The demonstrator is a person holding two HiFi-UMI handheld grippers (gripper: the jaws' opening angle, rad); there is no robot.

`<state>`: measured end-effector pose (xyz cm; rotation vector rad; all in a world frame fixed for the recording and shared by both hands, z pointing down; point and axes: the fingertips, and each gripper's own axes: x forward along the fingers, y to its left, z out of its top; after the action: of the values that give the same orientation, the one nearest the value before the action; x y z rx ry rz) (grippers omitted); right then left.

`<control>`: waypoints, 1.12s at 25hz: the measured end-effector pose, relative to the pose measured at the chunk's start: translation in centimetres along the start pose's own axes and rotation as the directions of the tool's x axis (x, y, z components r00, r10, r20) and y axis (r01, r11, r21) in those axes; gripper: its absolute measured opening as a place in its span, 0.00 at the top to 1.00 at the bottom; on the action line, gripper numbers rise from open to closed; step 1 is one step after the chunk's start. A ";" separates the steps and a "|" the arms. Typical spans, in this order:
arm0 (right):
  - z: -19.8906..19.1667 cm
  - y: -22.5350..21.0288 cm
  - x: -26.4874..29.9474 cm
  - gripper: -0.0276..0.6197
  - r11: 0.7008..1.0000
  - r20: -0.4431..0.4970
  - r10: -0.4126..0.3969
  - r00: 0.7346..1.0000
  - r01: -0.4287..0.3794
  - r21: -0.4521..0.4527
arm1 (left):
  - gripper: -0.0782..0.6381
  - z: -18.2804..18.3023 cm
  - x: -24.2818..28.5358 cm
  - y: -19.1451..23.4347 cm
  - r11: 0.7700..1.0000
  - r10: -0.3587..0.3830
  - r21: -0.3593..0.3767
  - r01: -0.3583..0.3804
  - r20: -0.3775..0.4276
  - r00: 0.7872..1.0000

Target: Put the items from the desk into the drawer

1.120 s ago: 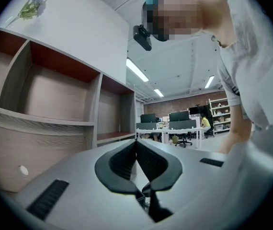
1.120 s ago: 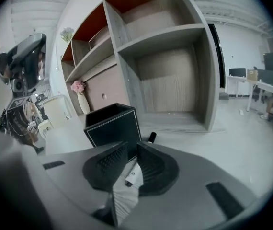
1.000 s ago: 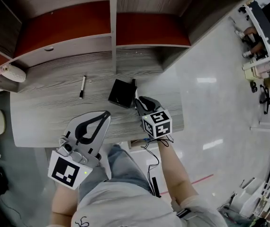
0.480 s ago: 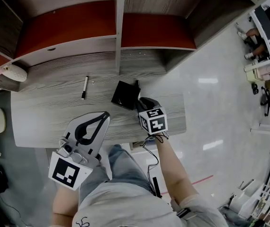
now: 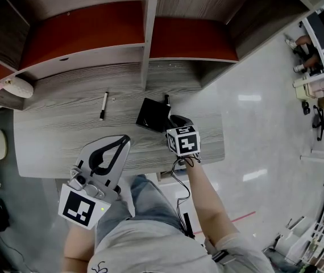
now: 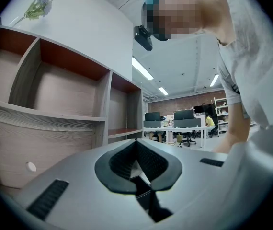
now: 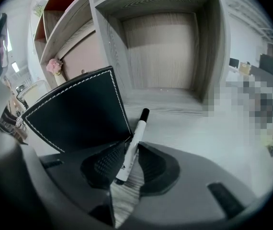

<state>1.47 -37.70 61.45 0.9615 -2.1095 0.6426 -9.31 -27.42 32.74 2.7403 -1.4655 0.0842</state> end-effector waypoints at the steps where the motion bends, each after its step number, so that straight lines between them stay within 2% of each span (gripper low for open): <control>1: 0.0 0.0 0.1 0.81 1.000 -0.004 0.001 1.000 -0.001 0.008 | 0.88 0.0 -0.1 0.1 1.000 0.001 -0.001 -0.001 0.001 1.000; 5: 0.0 -0.1 0.6 0.81 0.998 -0.029 0.014 0.999 -0.012 0.059 | 0.88 0.0 -0.2 0.3 1.000 0.003 -0.001 -0.003 0.003 1.000; 9: 0.0 -0.1 0.9 0.81 0.999 -0.075 -0.032 0.997 0.033 0.007 | 0.88 0.0 -0.3 0.5 1.000 0.003 -0.004 -0.003 0.004 1.000; 11: 0.1 -0.2 0.9 0.84 0.999 -0.073 -0.036 0.997 0.038 0.016 | 0.88 0.1 -0.3 0.6 1.000 0.003 -0.006 -0.003 0.006 1.000; 16: 0.1 -0.4 0.5 0.85 0.995 -0.020 -0.025 0.999 0.027 0.094 | 0.88 0.2 -1.0 0.3 1.000 -0.005 0.007 0.005 0.005 1.000; 22: 0.0 0.1 -1.4 0.85 0.993 0.025 -0.047 0.999 0.044 0.107 | 0.88 0.8 -2.3 0.3 1.000 -0.004 0.013 0.004 0.016 1.000; 28: 0.3 0.8 -4.7 0.85 0.991 0.095 -0.065 0.993 0.053 0.126 | 0.88 1.5 -3.7 -1.1 0.999 -0.042 0.030 0.041 0.042 0.998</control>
<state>2.88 -35.36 57.51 1.1413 -2.1389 0.7159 -10.37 -23.80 30.98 2.8113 -1.4279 0.0461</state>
